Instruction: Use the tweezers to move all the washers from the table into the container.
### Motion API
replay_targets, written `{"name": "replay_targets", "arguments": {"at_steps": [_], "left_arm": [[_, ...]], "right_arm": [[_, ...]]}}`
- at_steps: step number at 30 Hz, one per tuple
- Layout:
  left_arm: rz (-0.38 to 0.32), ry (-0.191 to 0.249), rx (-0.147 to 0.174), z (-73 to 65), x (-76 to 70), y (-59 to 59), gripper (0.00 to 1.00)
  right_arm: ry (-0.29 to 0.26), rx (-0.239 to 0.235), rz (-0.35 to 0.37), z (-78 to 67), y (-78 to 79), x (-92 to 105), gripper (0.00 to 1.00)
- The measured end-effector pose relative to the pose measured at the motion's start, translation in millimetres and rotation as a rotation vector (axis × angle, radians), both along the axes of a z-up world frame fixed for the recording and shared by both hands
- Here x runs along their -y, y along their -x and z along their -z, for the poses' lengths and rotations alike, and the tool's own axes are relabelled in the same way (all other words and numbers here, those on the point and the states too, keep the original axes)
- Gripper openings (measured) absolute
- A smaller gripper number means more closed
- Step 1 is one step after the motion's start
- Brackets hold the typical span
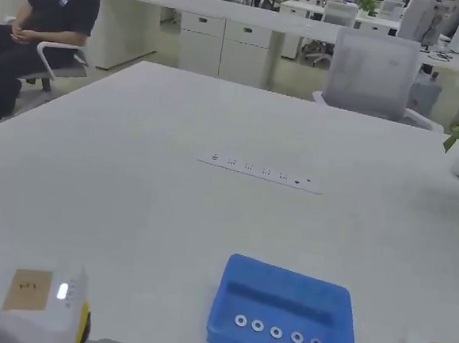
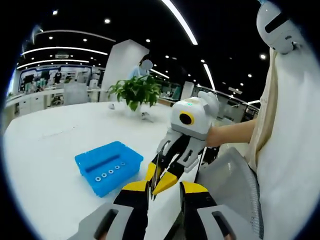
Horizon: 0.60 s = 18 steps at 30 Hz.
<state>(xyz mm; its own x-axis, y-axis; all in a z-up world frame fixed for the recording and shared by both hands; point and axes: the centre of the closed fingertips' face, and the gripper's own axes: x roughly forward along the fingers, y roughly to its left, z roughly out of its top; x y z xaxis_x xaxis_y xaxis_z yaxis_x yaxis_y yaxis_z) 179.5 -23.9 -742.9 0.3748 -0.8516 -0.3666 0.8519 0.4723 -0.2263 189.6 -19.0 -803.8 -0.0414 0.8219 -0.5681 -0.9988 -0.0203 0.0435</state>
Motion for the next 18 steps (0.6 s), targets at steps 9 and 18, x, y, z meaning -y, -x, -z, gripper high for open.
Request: {"name": "replay_targets", "arguments": {"at_steps": [9,18], "left_arm": [[0.109,-0.063,0.003,2.8,10.7,8.2,0.1],[0.15,-0.068,-0.025,12.3,16.7,13.8,0.01]], "right_arm": [[0.082,0.023,-0.123,16.6,24.4,1.3,0.03],[0.137,0.052,-0.167,24.5,29.2,5.2,0.03]]}}
